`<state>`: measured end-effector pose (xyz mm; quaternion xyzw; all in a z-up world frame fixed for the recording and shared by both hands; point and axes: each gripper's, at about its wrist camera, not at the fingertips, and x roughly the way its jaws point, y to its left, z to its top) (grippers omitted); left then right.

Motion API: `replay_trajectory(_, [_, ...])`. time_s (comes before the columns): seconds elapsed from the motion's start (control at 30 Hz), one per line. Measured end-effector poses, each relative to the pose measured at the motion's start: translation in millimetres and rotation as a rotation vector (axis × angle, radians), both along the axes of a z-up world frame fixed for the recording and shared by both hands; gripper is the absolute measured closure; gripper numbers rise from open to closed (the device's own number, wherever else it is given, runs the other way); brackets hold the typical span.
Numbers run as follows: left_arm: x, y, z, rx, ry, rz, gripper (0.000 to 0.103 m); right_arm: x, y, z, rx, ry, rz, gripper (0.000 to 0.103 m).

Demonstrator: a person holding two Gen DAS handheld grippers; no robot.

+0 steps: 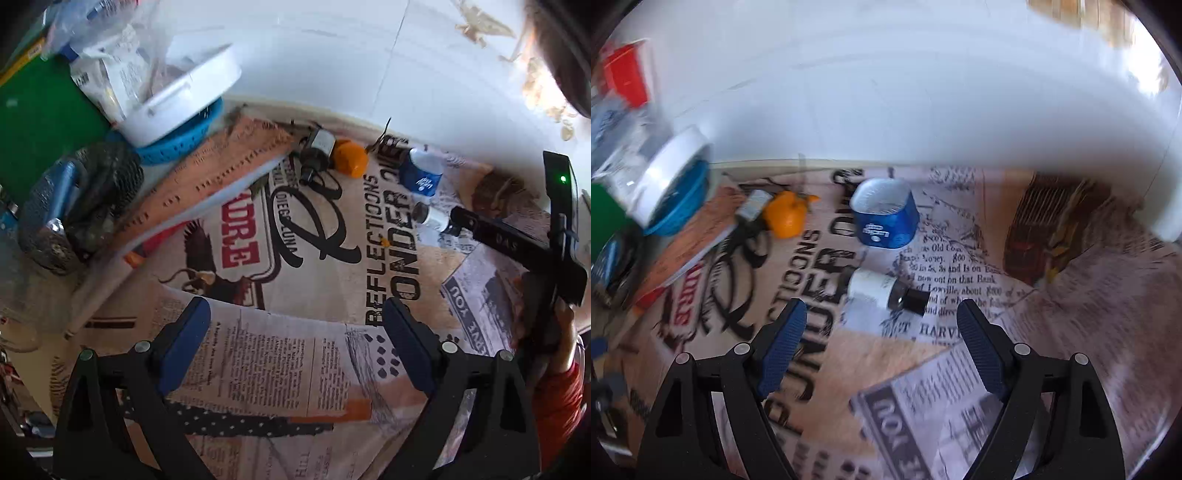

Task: Collect trash
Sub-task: 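Grasp the blue Lucky cup tub with the left tool while the right tool grasps the small dark bottle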

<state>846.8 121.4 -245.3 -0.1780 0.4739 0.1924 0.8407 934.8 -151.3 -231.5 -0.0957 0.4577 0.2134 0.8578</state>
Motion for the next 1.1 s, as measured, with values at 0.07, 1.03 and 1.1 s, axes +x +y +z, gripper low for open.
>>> replay_trajectory(0.07, [8,0,-8,-0.009,0.017,0.008,0.009,14,-2,-13,0.036,0.046,-0.026,0.022])
replay_trajectory(1.03, [119,-21,-28,-0.054,0.011,-0.118,0.009,-25,-45,-9,0.095,0.057,0.069,0.079])
replay_trajectory(1.1, [141,-29,-26,-0.058,-0.003,-0.15,0.009,-21,-69,-3,0.107,0.049,0.014,0.079])
